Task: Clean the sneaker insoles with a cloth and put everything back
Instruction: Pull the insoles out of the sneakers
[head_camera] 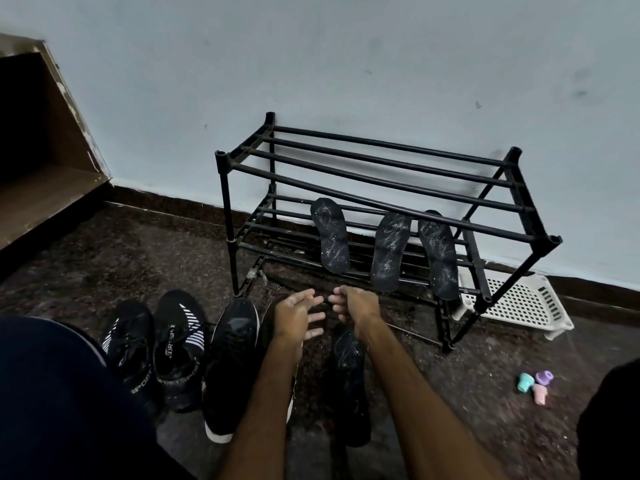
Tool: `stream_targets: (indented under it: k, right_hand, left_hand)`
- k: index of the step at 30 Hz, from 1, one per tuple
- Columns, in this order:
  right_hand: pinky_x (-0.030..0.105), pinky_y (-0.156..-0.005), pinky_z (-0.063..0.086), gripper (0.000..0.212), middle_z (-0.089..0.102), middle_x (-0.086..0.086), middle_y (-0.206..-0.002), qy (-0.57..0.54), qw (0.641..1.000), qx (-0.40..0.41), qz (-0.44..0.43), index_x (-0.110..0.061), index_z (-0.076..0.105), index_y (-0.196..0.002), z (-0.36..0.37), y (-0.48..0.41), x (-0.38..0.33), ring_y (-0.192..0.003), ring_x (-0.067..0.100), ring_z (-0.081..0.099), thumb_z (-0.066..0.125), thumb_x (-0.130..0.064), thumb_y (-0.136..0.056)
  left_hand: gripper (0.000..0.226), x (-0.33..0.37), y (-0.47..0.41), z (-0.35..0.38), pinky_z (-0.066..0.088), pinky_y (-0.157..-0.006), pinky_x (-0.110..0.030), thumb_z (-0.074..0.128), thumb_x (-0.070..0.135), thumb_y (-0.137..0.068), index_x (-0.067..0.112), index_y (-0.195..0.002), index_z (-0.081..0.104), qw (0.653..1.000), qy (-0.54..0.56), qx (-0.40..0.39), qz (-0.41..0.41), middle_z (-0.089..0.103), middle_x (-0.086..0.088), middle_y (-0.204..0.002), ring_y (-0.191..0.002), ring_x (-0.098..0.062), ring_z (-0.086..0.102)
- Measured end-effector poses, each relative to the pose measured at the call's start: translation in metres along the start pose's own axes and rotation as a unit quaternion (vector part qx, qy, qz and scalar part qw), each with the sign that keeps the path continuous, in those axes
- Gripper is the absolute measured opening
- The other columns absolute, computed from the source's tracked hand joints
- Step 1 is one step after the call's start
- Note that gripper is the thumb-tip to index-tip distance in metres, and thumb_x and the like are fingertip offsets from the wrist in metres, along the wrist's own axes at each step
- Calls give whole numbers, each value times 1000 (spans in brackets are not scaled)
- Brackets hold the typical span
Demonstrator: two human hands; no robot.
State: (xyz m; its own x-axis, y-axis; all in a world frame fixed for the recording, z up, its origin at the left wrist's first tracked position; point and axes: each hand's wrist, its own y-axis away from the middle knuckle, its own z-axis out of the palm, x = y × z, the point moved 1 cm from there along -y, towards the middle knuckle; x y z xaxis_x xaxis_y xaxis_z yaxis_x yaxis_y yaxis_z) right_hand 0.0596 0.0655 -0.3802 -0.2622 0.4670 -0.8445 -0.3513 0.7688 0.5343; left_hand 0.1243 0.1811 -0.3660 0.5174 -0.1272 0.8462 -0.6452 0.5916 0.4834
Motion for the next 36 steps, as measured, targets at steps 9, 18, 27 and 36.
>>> stream_targets:
  k: [9, 18, 27, 36]
  right_hand:
    - [22, -54, 46, 32, 73, -2, -85, -15, 999, -29, 26, -15, 69, -94, -4, -15, -4, -66, 9, 61, 54, -42, -99]
    - [17, -47, 40, 23, 69, -4, -76, -53, 998, -6, 29, -16, 67, -82, 15, -31, -12, -54, 4, 55, 55, -24, -99]
    - [18, -48, 39, 20, 72, 0, -80, 31, 995, -91, -5, -13, 70, -89, -43, 30, 47, -55, 6, 55, 54, -22, -97]
    - [16, -43, 34, 22, 74, 0, -79, 105, 990, -92, 36, -8, 71, -90, -147, 85, 146, -50, 3, 54, 56, -22, -99]
  left_hand:
    - [33, -19, -13, 8, 55, -71, -39, 47, 14, -103, 7, -134, 55, 1000, -20, -4, -15, 69, -8, -114, -96, -27, 67]
    - [28, -15, -30, -6, 57, -70, -39, 50, 12, -102, 11, -129, 58, 1000, 8, 7, -12, 70, -4, -111, -88, -22, 69]
    - [45, -19, -35, 4, 50, -87, -46, 37, 34, -108, 8, -143, 46, 996, 70, -1, -46, 57, -12, -139, -120, -34, 58]
    - [71, -80, -28, 42, 42, -99, -47, 31, 61, -100, 7, -143, 47, 990, 60, 17, -128, 51, -15, -144, -131, -35, 49]
